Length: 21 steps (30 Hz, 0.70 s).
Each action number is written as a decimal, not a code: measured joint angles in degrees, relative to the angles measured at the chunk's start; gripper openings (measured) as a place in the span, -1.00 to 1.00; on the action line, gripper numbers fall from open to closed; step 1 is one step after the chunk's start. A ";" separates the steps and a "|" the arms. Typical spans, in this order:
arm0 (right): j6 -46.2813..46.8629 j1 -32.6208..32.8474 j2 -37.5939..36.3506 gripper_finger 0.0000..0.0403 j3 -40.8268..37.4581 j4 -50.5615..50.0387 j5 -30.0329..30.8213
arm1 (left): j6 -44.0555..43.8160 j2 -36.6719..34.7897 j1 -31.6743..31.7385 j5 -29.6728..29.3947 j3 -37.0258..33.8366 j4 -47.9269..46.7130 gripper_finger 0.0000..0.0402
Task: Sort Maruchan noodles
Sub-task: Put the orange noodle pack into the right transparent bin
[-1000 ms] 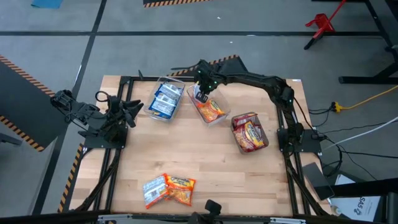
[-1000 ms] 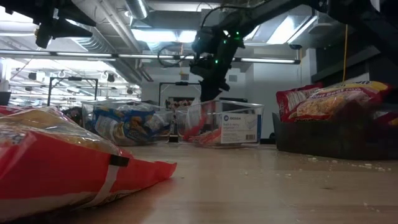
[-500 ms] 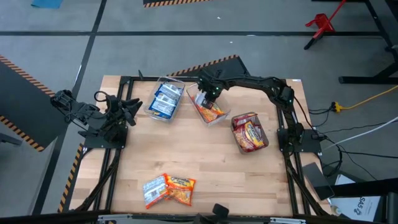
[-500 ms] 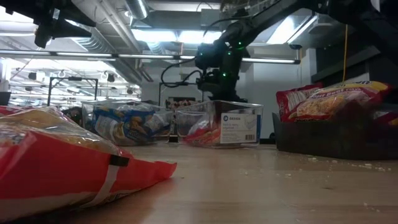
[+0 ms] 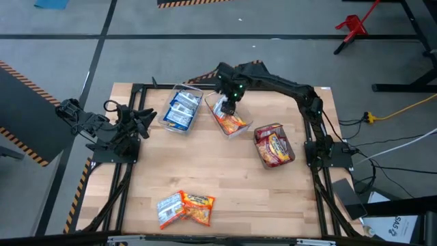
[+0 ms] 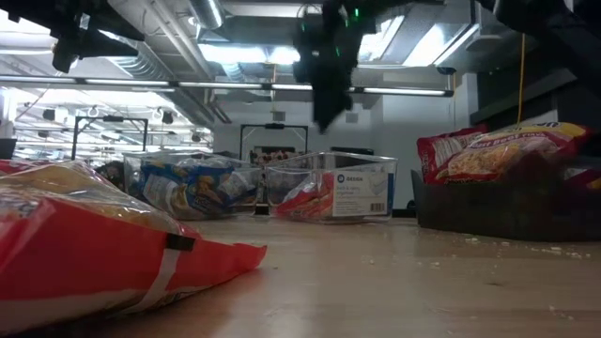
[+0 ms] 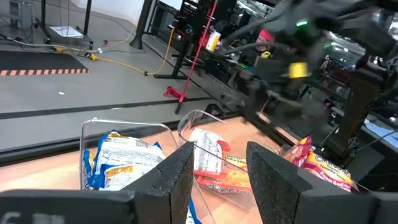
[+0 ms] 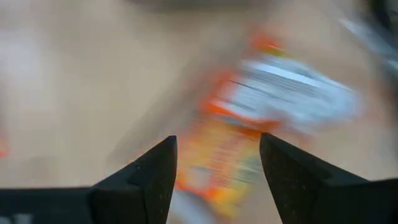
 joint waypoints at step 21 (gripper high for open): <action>3.11 36.65 0.13 0.07 -13.27 26.15 -1.50 | 0.07 -0.01 0.00 8.68 -0.01 -1.72 -0.30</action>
